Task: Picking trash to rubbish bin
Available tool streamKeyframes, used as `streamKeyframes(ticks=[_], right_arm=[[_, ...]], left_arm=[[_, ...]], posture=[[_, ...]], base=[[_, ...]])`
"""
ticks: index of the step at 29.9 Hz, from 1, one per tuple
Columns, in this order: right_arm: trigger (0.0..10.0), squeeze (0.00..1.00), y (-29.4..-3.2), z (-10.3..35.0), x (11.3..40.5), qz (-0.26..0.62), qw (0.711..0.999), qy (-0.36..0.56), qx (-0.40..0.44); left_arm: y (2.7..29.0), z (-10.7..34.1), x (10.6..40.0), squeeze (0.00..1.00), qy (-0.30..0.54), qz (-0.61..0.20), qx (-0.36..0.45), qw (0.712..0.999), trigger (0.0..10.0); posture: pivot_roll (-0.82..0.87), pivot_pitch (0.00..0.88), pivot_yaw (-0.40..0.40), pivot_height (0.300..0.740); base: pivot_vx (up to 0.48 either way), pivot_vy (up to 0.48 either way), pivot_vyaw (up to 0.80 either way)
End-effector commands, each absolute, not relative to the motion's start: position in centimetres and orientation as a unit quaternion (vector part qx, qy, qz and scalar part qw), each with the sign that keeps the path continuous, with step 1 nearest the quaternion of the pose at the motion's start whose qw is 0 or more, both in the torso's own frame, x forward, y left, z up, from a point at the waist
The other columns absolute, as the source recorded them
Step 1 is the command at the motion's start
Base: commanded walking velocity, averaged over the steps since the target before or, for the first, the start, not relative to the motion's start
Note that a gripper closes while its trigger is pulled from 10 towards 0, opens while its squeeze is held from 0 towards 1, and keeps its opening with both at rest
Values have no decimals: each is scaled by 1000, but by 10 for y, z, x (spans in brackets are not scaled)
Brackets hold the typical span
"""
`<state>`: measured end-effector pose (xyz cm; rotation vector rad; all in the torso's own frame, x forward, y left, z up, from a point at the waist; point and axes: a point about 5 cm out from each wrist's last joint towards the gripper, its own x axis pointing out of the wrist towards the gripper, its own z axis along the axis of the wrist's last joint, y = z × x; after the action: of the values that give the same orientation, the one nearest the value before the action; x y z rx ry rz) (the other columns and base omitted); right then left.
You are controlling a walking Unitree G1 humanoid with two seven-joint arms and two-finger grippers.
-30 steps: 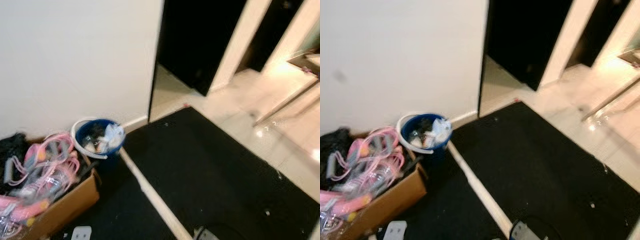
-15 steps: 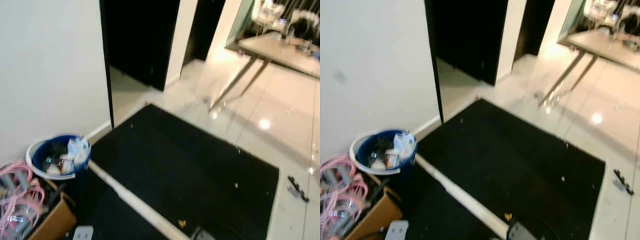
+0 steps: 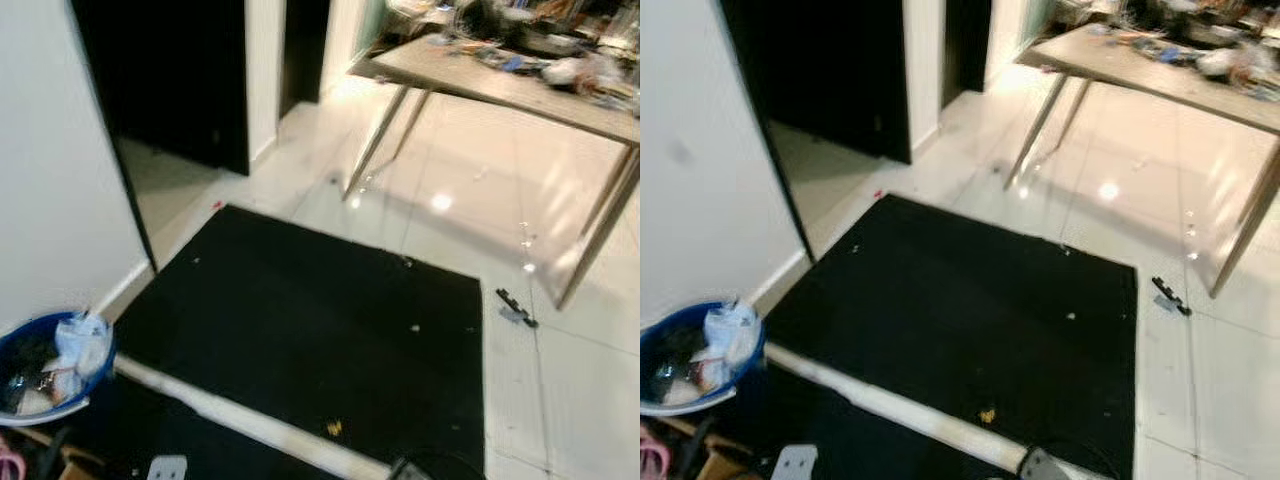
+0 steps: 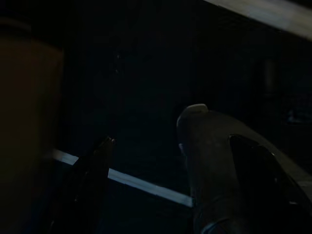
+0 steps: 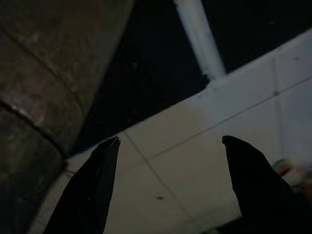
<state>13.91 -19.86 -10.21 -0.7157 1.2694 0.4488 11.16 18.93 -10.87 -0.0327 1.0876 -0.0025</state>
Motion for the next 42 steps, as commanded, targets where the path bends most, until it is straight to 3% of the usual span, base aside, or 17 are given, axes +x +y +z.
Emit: streamKeyframes(ticks=[1, 30, 42], right_arm=[[10000, 0, -204, -102, 137, 196, 721, 580, -324], [10000, 0, -209, -101, 138, 183, 727, 581, -317], [10000, 0, -207, -101, 138, 181, 734, 579, -306]], left_arm=[[185, -110, 110, 0, 522, -10, -14, 853, 10000], [177, -109, 115, 0, 520, -29, -10, 854, 10000], [178, -108, 119, 0, 514, -41, 1, 857, 10000]], posture=[[28, 27, 10, 740], [13, 25, 7, 740], [5, 26, 13, 740]], base=[[0, 0, -800], [0, 0, -799], [261, 0, 0]])
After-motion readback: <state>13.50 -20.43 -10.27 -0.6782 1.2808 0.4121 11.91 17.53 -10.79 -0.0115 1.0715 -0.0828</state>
